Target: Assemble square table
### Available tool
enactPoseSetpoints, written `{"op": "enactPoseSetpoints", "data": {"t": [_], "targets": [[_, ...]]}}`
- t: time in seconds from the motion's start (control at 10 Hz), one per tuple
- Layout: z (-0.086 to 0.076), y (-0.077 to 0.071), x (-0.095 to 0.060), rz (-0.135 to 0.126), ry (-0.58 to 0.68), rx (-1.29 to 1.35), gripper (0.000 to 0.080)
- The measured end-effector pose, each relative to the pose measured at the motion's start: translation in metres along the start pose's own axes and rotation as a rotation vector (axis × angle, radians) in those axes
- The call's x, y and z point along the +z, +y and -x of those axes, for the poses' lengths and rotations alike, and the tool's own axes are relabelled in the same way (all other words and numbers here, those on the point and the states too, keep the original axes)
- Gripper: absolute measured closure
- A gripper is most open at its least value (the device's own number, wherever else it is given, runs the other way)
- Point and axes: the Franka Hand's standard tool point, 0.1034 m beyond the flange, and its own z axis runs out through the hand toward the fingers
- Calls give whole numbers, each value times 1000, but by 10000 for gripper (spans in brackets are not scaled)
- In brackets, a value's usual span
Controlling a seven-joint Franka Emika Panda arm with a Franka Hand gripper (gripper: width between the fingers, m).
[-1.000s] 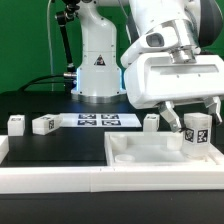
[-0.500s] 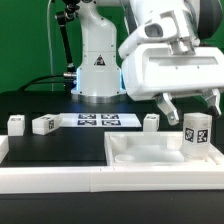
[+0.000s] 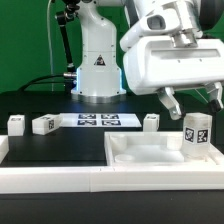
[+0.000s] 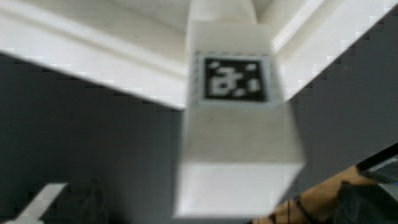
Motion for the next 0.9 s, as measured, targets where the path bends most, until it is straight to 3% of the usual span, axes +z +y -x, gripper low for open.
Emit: {"op": "enactPoseSetpoints", "data": {"t": [0.2,0.4,0.5,0.8,0.9], "targets": [[0,9,-1,-39,-110,2,150],[-3,5,-3,-124,-261,10,150],[-3,0,-4,-144,-319,21,150],[-3,1,-3,-143,-320,27,150],[-1,6,0,-121,-318,69,150]]}}
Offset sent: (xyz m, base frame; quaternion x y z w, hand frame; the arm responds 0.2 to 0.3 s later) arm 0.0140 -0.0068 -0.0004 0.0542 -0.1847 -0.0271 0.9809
